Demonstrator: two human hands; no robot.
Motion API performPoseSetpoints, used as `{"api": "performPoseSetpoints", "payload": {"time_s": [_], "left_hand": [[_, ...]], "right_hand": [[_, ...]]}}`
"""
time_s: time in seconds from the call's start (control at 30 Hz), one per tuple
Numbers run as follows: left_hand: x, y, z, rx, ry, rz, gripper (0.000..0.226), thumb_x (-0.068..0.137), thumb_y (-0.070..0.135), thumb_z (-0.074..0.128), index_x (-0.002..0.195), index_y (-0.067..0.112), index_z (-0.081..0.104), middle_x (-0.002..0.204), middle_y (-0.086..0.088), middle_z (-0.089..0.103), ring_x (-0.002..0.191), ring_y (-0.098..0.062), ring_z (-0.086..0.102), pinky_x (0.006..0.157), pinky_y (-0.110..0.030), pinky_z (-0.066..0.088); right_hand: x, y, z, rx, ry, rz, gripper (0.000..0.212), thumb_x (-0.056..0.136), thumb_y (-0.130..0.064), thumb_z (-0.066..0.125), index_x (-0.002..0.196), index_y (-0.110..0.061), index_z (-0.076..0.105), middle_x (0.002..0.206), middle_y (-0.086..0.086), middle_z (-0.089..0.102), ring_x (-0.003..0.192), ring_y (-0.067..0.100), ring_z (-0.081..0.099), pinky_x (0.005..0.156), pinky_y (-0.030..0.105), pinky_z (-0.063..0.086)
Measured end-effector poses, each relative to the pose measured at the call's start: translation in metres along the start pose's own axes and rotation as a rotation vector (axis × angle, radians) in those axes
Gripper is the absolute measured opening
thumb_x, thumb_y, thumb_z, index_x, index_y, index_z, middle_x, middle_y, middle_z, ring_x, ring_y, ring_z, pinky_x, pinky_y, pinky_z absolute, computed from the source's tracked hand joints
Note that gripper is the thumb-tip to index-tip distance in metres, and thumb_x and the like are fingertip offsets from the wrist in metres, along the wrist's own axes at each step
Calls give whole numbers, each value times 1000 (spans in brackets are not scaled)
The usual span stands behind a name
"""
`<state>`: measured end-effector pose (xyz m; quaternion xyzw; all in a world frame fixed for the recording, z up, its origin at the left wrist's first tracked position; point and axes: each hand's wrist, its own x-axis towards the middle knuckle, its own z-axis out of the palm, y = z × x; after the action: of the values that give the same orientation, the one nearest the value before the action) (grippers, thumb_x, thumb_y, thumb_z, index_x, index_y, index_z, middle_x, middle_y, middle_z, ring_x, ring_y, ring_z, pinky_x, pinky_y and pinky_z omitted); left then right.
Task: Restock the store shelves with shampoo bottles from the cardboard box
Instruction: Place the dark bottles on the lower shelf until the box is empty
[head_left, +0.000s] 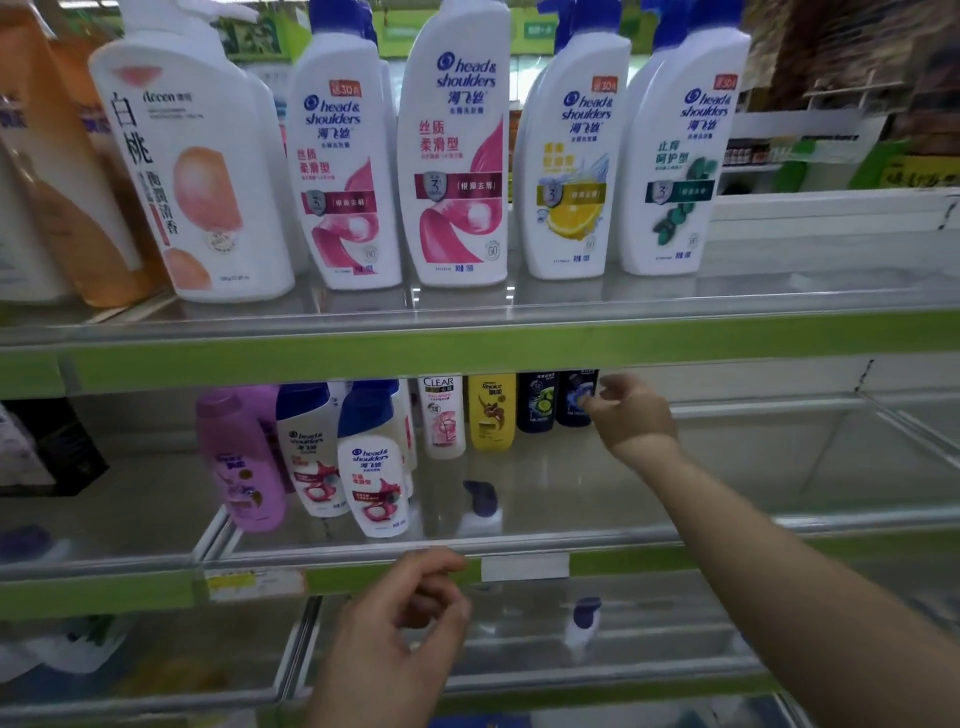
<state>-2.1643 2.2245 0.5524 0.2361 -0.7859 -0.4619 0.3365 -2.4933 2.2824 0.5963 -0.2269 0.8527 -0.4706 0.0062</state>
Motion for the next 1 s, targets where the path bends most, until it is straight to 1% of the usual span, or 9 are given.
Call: {"api": "performPoseSetpoints", "payload": {"time_s": [0.07, 0.17, 0.27, 0.33, 0.47, 0.6, 0.77, 0.87, 1.0], "left_hand": [[-7, -12, 3, 10, -33, -51, 50, 74, -1, 81, 91, 46, 74, 78, 8, 72, 68, -8, 67, 68, -11, 53], [-26, -43, 6, 39, -71, -178, 51, 72, -1, 83, 83, 48, 74, 74, 9, 73, 65, -9, 67, 69, -16, 55], [-51, -81, 6, 94, -118, -312, 48, 74, 5, 80, 86, 51, 73, 71, 12, 73, 62, -5, 66, 68, -13, 54], [-74, -108, 2, 147, -131, -381, 42, 76, 4, 78, 82, 45, 75, 69, 10, 72, 57, -2, 61, 66, -14, 52], [-124, -153, -4, 183, -199, -447, 16, 80, 24, 68, 87, 38, 70, 79, 8, 73, 76, -13, 70, 79, -39, 58], [-162, -204, -13, 255, -236, -520, 21, 69, 43, 54, 84, 53, 63, 74, 16, 69, 73, -8, 68, 75, -30, 56], [-203, -253, -23, 349, -359, -706, 16, 79, 25, 66, 83, 40, 62, 76, 17, 65, 80, -14, 67, 79, -30, 56], [-222, -272, -30, 446, -431, -766, 17, 83, 22, 65, 94, 34, 65, 82, 16, 67, 87, -16, 67, 76, -25, 53], [-238, -290, -43, 520, -575, -821, 16, 86, 29, 63, 102, 31, 63, 94, 4, 69, 91, -22, 66, 80, -37, 57]], "right_hand": [[-52, -1, -3, 61, 2, -80, 26, 89, -33, 70, 113, -26, 67, 100, -11, 69, 96, 13, 67, 78, 26, 49], [-147, 5, 2, 37, -112, -284, 14, 88, -51, 58, 100, -45, 61, 96, -28, 61, 93, -8, 60, 76, 13, 49], [-222, 29, 24, 69, -182, -495, 7, 82, -40, 68, 88, -36, 68, 87, -22, 65, 83, -6, 63, 74, 11, 50], [-259, 54, 45, 50, -280, -416, 5, 78, -28, 73, 82, -29, 70, 79, -15, 67, 75, -1, 64, 71, 17, 51], [-308, 104, 79, -138, -593, -180, 5, 82, -24, 72, 85, -27, 70, 81, -14, 69, 77, 7, 65, 72, 25, 52], [-335, 131, 111, -240, -719, -58, 8, 83, -24, 73, 91, -25, 74, 89, -6, 77, 85, 12, 71, 77, 25, 52], [-372, 157, 159, -358, -895, 103, 7, 83, -27, 69, 83, -34, 66, 87, -10, 74, 92, 15, 70, 81, 22, 51], [-400, 170, 182, -453, -1004, 165, 16, 86, -32, 64, 98, -29, 73, 103, -2, 76, 100, 22, 69, 86, 29, 55], [-436, 183, 212, -535, -1135, 187, 25, 91, -30, 58, 113, -22, 66, 112, 4, 70, 102, 26, 65, 87, 35, 55]]}}
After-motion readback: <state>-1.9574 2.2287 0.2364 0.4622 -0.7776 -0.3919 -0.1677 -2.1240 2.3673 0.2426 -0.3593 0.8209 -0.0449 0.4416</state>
